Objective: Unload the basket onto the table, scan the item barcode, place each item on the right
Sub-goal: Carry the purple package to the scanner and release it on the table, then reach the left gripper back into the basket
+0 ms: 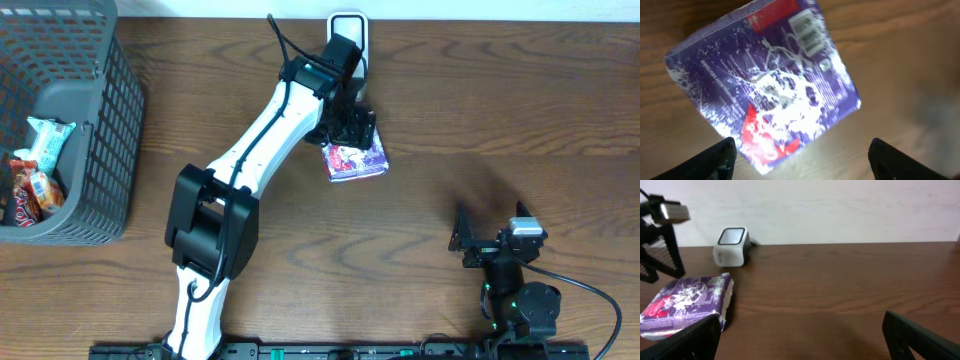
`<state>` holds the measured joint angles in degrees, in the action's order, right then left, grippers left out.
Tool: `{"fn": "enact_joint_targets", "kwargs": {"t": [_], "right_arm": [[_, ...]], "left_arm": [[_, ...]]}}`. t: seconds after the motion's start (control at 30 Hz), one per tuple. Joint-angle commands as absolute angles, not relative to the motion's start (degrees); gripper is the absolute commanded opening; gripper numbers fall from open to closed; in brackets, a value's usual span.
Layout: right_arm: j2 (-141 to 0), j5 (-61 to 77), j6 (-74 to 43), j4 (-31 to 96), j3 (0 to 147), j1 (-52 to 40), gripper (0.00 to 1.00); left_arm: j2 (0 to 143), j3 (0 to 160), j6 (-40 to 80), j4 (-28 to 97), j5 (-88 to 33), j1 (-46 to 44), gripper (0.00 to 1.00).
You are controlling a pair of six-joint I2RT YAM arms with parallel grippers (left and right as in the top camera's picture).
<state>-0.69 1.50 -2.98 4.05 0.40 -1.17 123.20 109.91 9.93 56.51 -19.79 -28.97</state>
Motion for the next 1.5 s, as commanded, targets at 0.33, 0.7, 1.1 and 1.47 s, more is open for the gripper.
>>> {"fn": "enact_joint_targets", "kwargs": {"t": [0.33, 0.7, 1.1, 1.47], "right_arm": [[-0.4, 1.2, -3.6, 4.3, 0.3, -0.3, 0.99], [-0.4, 1.2, -3.6, 4.3, 0.3, -0.3, 0.99], [-0.4, 1.2, -3.6, 4.3, 0.3, -0.3, 0.99], [-0.4, 1.2, -3.6, 4.3, 0.3, -0.3, 0.99]], "left_arm": [[94.3, 115.3, 8.2, 48.1, 4.6, -8.7, 0.98], [92.9, 113.1, 22.9, 54.6, 8.1, 26.4, 0.98], [104.8, 103.5, 16.0, 55.1, 11.6, 33.4, 0.98], [115.5, 101.8, 14.1, 54.8, 20.0, 33.8, 0.98]]}}
